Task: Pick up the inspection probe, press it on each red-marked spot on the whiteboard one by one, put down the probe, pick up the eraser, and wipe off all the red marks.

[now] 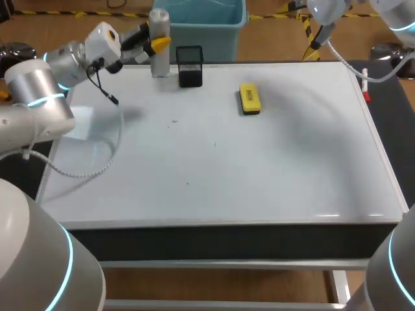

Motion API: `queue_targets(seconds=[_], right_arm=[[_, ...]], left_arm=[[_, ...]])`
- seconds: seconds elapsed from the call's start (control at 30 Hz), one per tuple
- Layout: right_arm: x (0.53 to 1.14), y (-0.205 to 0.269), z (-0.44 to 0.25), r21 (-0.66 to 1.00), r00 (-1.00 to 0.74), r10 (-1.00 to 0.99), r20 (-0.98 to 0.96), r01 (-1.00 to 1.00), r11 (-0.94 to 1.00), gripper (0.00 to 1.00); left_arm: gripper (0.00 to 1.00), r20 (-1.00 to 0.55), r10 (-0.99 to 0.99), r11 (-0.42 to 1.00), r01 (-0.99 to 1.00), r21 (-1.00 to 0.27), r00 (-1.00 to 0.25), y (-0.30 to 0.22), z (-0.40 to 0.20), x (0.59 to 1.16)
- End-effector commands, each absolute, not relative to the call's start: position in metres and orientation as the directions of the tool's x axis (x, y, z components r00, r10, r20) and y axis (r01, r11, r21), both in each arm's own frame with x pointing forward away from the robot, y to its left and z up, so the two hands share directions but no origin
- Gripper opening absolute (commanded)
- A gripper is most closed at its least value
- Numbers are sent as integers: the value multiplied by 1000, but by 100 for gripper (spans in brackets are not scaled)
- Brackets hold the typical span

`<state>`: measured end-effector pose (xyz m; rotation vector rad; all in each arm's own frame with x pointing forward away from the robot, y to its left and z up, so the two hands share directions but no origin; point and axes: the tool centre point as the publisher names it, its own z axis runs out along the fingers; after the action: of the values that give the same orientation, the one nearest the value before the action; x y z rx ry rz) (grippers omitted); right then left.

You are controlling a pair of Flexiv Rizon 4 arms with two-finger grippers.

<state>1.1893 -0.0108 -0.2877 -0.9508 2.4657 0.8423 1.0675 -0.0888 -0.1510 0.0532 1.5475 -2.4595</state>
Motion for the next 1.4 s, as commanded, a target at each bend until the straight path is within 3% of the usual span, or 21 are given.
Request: queue_targets(seconds=[0.03, 0.43, 1.4], right_arm=[[1189, -11, -287, 395, -705, -484, -518, -700, 595, 100], [1189, -11, -287, 395, -705, -484, -518, -700, 595, 100], [1189, -11, -287, 395, -705, -484, -518, -700, 595, 100]], left_arm=[[0, -211, -75, -419, 223, -880, -975, -90, -139, 1097], [0, -242, 3, -516, 206, -832, -970, -105, -129, 1136], [0, -210, 81, -481, 146, -864, -974, -160, -158, 1160]])
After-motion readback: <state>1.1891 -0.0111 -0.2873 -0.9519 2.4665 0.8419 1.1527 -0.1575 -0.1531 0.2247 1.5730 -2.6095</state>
